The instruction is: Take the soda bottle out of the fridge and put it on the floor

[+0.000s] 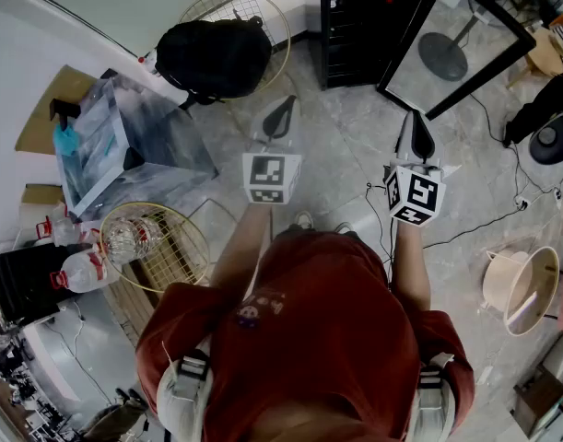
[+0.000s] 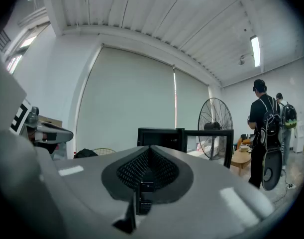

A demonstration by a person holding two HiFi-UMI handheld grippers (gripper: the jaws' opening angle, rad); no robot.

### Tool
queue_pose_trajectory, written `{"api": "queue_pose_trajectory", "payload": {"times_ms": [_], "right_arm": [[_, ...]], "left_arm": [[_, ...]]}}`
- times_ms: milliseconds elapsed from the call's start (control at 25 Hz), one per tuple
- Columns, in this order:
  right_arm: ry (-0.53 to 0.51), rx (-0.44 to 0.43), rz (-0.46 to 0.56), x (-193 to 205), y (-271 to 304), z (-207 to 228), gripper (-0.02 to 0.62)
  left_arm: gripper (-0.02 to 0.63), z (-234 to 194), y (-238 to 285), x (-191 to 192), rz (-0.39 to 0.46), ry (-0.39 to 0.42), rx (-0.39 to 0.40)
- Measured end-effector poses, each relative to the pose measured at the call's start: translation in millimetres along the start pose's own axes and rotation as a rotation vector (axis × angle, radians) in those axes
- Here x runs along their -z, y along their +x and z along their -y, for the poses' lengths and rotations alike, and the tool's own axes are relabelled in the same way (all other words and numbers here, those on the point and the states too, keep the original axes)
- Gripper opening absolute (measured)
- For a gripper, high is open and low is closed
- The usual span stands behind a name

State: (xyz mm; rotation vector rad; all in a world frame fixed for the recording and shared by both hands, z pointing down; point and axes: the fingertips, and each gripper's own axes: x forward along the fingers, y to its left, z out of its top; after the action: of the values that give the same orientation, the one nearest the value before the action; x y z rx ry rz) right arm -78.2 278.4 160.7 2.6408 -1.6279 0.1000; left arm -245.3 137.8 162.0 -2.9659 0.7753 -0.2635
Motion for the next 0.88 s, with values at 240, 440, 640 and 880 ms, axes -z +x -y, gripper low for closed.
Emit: {"api": "queue_pose_trajectory", "payload": {"times_ms": [240, 440, 640, 880], "right_arm": [[-0.009, -0.016, 0.000, -2.8, 5.8, 7.5, 0.002], [0.004, -0.009, 0.023, -7.0, 1.7, 4.2, 0.000], [0.027, 0.029, 0.049, -10.1, -4.7, -4.0, 0.000], [0.011, 0.008, 0.008, 1.4, -6.8, -31.9, 0.000]], "left_arm": [[-0.002, 5.2, 4.1, -2.0, 0.007, -0.029, -0.019], [-0.001, 3.4, -1.2, -4.8, 0.013, -0.015, -0.018], [-0.002, -8.6, -12.6, -4.3, 0.019, -0.021, -0.021], [-0.002, -27.8, -28.4, 9.2, 0.004, -0.031, -0.022]]}}
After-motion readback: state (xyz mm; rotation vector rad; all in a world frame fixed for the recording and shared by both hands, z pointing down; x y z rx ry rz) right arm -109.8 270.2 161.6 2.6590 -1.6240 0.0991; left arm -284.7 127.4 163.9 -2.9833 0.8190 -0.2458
